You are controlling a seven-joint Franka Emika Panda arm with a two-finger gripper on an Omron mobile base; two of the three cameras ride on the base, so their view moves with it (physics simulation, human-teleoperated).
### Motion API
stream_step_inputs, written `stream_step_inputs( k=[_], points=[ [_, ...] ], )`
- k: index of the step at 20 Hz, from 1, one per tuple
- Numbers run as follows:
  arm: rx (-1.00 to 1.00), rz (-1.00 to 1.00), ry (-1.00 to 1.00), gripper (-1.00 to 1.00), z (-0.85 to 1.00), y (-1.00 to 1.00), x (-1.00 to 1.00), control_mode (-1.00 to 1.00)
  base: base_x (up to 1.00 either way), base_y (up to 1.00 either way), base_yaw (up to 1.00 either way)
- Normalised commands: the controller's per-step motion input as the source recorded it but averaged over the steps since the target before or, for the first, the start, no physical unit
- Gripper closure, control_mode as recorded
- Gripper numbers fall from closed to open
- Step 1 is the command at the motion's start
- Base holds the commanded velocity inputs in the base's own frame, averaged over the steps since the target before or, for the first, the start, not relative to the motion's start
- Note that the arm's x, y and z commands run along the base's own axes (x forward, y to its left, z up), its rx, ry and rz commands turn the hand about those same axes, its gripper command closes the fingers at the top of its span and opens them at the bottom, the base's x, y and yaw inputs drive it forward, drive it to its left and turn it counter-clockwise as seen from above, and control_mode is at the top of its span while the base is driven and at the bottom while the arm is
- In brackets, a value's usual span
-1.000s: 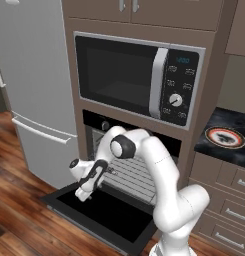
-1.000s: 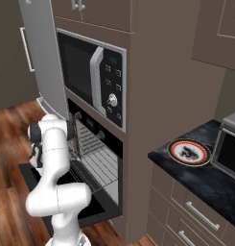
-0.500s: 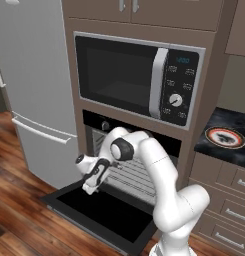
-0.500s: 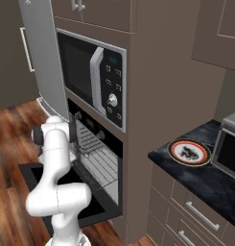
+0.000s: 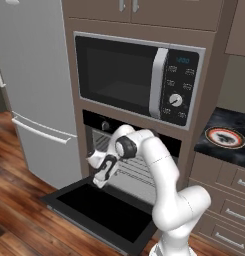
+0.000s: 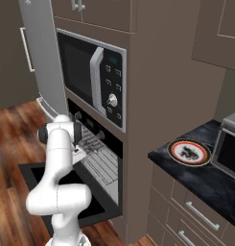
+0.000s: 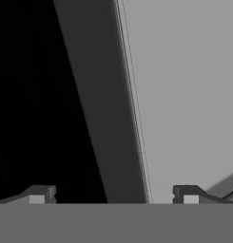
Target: Place the fish on the rack of the oven, and slide the rack back inside. Close the oven door.
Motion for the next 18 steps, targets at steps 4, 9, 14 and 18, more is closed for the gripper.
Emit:
stream_step_inputs(
  k=[4,9,14,18],
  points=[
    [0.0,0.0,-0.02,-1.0,0.0,-0.5,0.24,-1.0,0.0,0.0,0.0],
    [0.0,0.0,-0.03,-1.0,0.01,-0.42,0.14,-1.0,0.0,0.0,0.0],
    [-0.06,0.05,-0.19,-1.0,0.24,0.11,-0.72,-1.0,0.0,0.0,0.0],
    [-0.06,0.08,-0.25,-1.0,0.33,0.43,-0.99,-1.0,0.0,0.0,0.0]
  ],
)
